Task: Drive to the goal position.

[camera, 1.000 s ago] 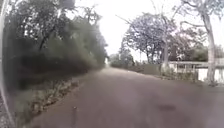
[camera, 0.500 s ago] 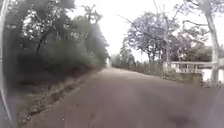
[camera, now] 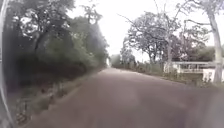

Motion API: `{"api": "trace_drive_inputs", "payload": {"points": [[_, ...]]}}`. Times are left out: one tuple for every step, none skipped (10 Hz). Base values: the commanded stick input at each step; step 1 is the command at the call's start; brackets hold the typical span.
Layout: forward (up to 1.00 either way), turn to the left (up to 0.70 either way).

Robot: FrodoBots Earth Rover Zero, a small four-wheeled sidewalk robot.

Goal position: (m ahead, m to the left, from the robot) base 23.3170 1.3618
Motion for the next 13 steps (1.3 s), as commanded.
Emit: {"api": "trace_drive_inputs", "payload": {"points": [[0.7,0.0],[0.7,0.0],[0.7,0.0],[0.7,0.0],[0.7,0.0],[0.7,0.0],[0.7,0.0],[0.7,0.0],[0.7,0.0],[0.7,0.0],[0.7,0.0],[0.7,0.0],[0.7,0.0]]}}
